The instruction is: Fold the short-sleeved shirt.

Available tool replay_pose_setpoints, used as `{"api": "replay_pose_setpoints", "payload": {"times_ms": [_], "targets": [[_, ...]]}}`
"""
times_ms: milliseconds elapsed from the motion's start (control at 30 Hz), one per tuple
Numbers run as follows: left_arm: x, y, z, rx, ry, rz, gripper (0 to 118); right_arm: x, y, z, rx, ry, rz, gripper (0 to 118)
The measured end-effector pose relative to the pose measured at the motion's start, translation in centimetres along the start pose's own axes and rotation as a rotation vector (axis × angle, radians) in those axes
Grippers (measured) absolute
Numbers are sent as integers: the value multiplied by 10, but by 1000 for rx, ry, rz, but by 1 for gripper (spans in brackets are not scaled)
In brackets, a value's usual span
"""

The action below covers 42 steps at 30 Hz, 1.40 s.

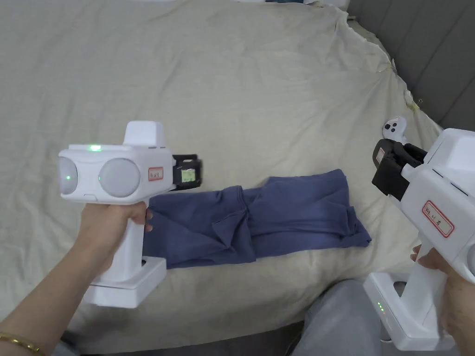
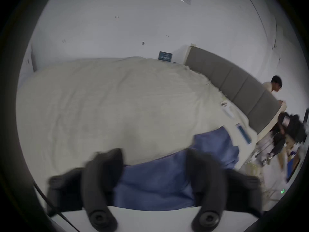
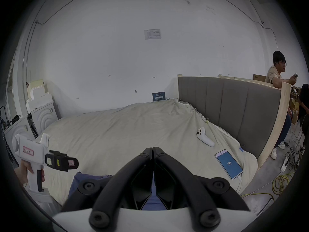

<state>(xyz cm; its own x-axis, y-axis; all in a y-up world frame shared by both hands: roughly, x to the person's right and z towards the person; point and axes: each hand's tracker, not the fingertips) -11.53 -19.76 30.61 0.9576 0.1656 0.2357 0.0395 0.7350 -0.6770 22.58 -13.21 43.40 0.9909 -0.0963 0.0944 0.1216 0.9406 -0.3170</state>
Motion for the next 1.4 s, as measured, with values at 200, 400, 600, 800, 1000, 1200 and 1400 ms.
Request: {"api": "replay_pose_setpoints", "payload": {"times_ms": [200,400,600,800,1000,1200,1400], "targets": [[12,-49,-15,-117,-77,47,0,1,-6,-3,-7,1,-21,0],[69,-90,-44,-158,-110,-125,0,9,-9,2,-11,-19,-45,0],[131,-105,-55,-163,-152,-262,0,18,-12,8,-26,-44,-44,0],[152,-100,-51,-204,-305,-269,0,27,-13,11,-35,-62,-55,0],[83,-25,-10,-1,-440,105,34,27,-12,12,-31,-55,-70,0],[-19,15,13,99,-475,353,118,16,-5,8,-13,-25,-56,0],[-104,-14,14,67,-427,525,118,3,-2,1,-10,6,-45,0]]}}
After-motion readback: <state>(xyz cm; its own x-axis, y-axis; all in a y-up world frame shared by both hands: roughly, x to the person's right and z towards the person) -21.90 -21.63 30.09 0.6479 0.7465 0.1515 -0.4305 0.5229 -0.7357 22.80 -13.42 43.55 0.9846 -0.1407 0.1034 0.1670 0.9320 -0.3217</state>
